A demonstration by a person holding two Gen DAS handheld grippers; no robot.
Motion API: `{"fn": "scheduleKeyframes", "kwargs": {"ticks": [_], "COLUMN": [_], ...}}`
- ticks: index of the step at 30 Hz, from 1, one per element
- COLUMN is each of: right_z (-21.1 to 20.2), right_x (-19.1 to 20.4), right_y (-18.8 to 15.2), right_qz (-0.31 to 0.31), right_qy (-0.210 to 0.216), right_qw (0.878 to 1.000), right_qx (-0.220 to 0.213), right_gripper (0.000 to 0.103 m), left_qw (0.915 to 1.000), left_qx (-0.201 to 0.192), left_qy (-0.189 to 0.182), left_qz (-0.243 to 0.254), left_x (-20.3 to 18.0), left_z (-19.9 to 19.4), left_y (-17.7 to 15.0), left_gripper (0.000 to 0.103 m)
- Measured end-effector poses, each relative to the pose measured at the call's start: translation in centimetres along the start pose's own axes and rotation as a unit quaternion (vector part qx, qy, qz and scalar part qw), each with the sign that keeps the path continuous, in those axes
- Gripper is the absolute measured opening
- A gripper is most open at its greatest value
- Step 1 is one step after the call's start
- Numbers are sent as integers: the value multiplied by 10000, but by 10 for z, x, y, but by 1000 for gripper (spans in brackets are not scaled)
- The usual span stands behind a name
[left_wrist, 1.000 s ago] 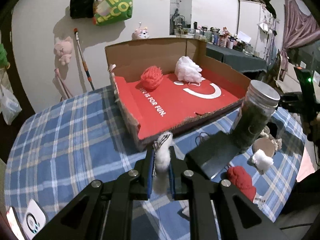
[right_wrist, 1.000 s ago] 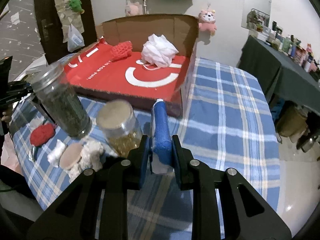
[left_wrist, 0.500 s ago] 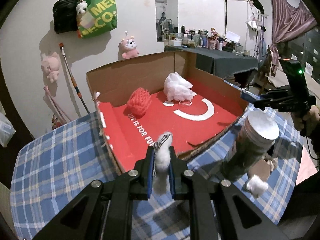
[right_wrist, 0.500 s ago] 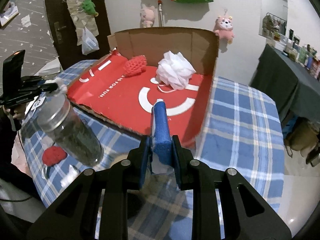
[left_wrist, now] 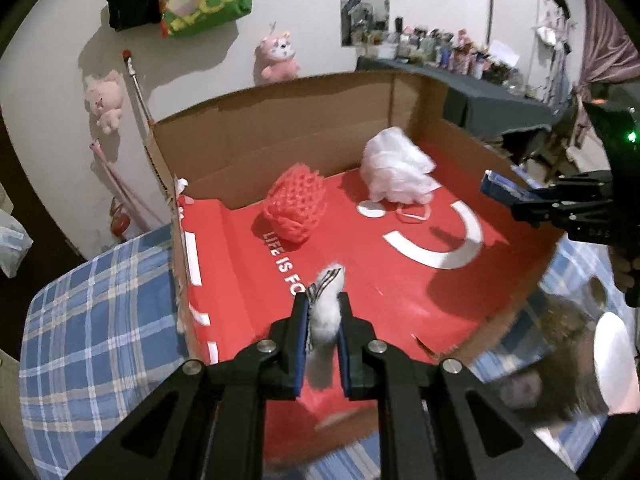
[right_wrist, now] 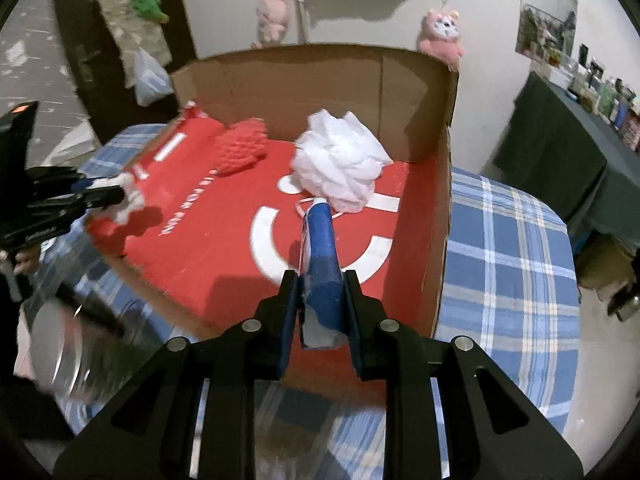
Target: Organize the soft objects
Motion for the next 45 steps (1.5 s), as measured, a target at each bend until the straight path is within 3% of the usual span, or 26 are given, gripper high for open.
{"fn": "scheduleKeyframes", "kwargs": {"ticks": [8,18,34,45], "right_z": [48,85,97,102], "right_x": [-17,-27,-24,-24], "right_y": [31,40,32,33], "right_qz": [258,440,210,170], "right_qy": [-570,-845,-969,-956], "right_qw": [9961,9898,9880,9883], "right_qx": [621,1060,1183,1178], "right_gripper": [21,21,21,22], "left_qw": [9970,9917,9912,9916], "left_qx": [545,852,914,909], "left_qy": [526,932,901,840], "left_qz": [156,247,335,375], "left_x": [-8,-9,-10,-14], "left_z": [47,79,89,90], "left_y": [20,30,25,23], "left_gripper": [14,16,19,30]}}
Point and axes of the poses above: each gripper's, at about its wrist camera, not at the fingertips, and z roughly the way its jaws point, x to its left, y to its top, the point moved 1 cm from there along z, roughly the way its jaws point, and after that the axes turned 14 degrees about y, right-handed, at the moved point
